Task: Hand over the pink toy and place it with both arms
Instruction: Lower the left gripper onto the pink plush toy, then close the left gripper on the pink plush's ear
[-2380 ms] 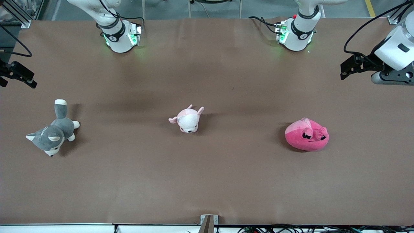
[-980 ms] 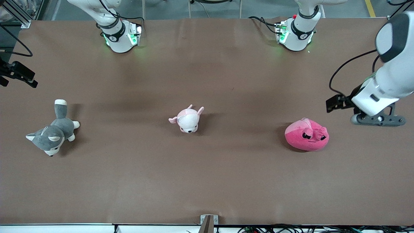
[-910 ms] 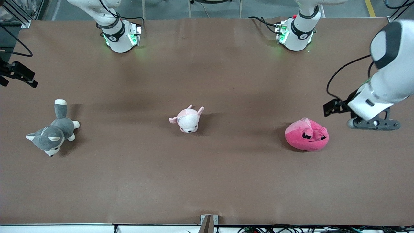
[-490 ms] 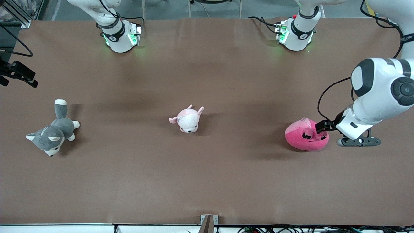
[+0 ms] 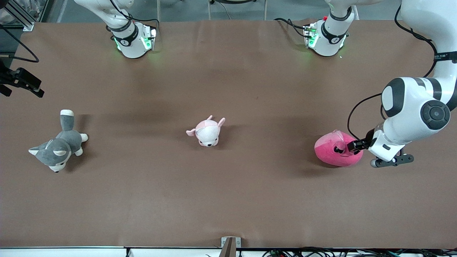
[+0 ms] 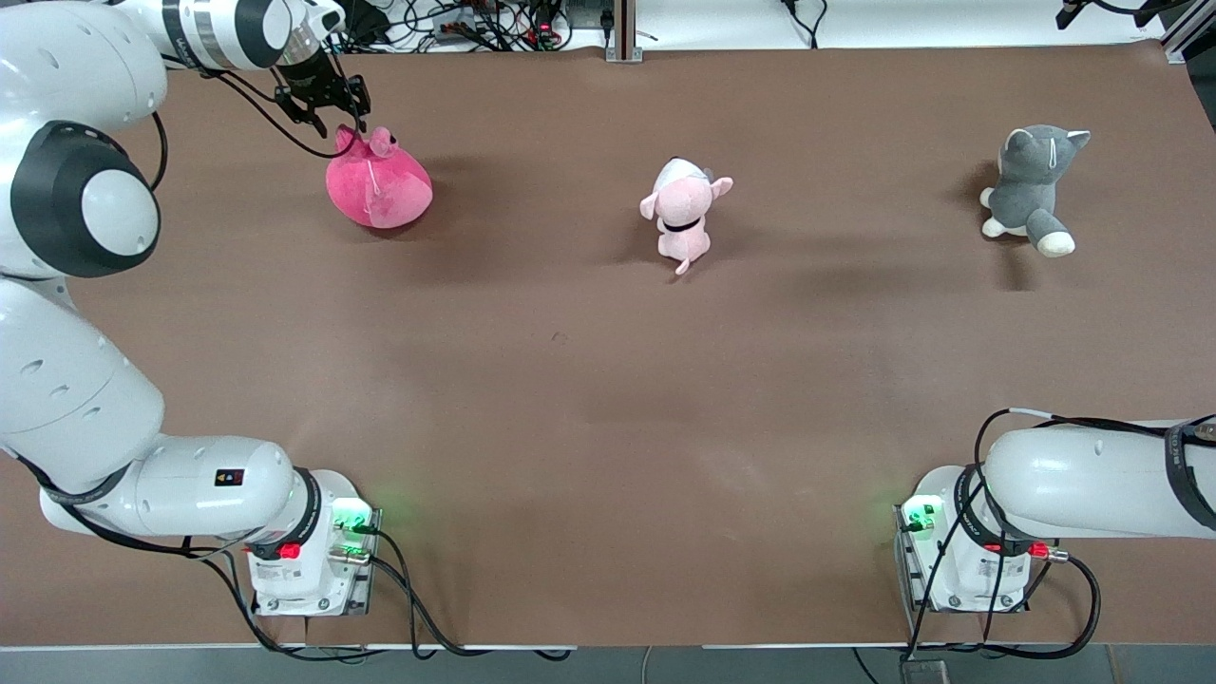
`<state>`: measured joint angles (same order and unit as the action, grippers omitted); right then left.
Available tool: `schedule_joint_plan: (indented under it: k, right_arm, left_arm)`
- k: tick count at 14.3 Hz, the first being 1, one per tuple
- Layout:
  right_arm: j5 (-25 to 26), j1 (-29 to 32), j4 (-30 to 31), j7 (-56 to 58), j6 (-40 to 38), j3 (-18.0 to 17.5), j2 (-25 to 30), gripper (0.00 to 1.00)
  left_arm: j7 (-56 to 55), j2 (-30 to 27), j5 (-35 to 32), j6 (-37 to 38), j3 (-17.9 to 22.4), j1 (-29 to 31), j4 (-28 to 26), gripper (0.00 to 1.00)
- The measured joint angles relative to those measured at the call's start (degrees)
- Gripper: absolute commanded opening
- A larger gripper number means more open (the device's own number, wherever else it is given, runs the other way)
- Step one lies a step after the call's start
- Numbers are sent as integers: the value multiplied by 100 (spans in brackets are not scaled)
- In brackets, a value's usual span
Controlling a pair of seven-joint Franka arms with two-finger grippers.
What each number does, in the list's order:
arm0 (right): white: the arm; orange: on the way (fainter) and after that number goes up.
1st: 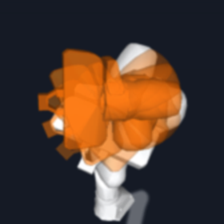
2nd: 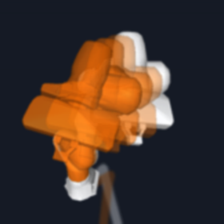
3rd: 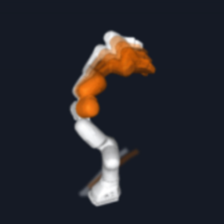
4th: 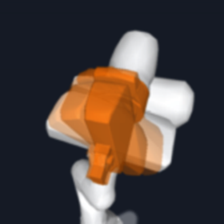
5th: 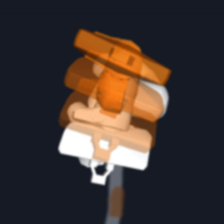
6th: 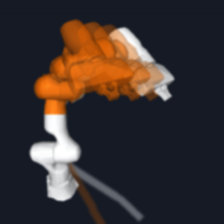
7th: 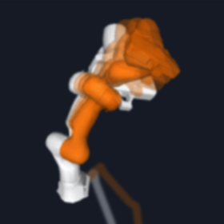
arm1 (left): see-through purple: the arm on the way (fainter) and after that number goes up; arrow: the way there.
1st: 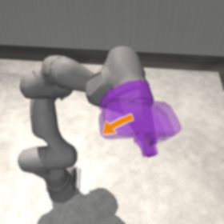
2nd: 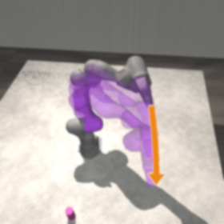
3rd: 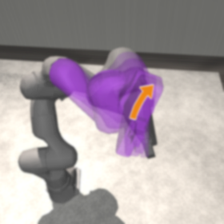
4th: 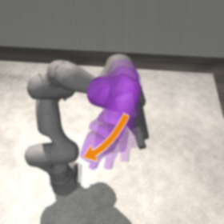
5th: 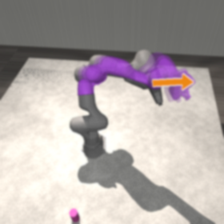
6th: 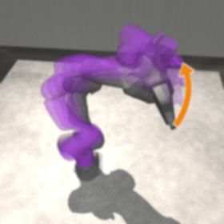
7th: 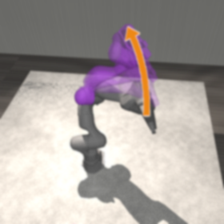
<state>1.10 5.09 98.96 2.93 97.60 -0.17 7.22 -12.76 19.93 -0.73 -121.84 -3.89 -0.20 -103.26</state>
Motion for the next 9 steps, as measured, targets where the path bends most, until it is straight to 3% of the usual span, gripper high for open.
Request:
schedule_joint_plan:
  k: [3,7,9]
  right_arm:
    - [0,-13,0,-2,-1,13,0,100]
    - [0,-13,2,-2,-127,18,0,100]
    - [0,-14,2,-2,-190,18,-1,100]
  left_arm:
    - [-20,36,0,0,0,13,-33,39]
    - [-20,60,0,0,-17,6,-51,0]
    - [-20,38,1,-1,-72,13,-21,0]
